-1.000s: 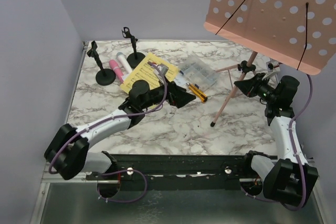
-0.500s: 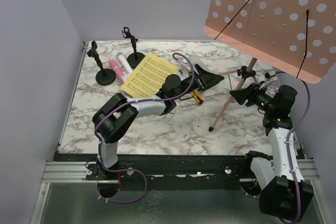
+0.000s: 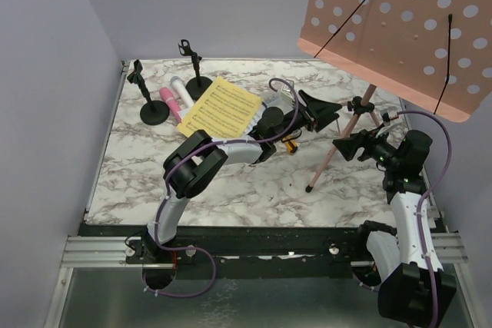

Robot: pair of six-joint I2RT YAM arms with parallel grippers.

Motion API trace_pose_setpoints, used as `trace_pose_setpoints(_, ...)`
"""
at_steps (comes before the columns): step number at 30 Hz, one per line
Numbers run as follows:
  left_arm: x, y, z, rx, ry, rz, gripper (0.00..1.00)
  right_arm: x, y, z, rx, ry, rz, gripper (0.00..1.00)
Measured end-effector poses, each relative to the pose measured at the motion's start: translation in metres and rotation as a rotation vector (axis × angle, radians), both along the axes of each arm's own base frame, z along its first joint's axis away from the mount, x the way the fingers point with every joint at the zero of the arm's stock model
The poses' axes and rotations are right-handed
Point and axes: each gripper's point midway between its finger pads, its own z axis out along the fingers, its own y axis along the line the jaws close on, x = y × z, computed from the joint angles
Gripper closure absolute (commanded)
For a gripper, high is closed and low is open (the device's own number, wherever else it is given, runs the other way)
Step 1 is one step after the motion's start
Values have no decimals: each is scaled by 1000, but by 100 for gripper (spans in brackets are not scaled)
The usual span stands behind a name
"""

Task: Pack up the instrument practice props
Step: Unscrew the knob on the music stand.

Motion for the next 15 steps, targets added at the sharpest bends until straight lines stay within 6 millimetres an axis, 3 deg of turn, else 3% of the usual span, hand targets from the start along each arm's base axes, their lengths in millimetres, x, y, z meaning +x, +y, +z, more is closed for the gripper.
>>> trace_pose_setpoints(8, 9, -6, 21, -56, -4, 14, 45, 0, -2, 1, -30, -26, 3, 20)
trace_pose_setpoints(15, 5, -19, 18, -28, 18, -2, 55, 0, -6, 5, -44, -47, -11, 20)
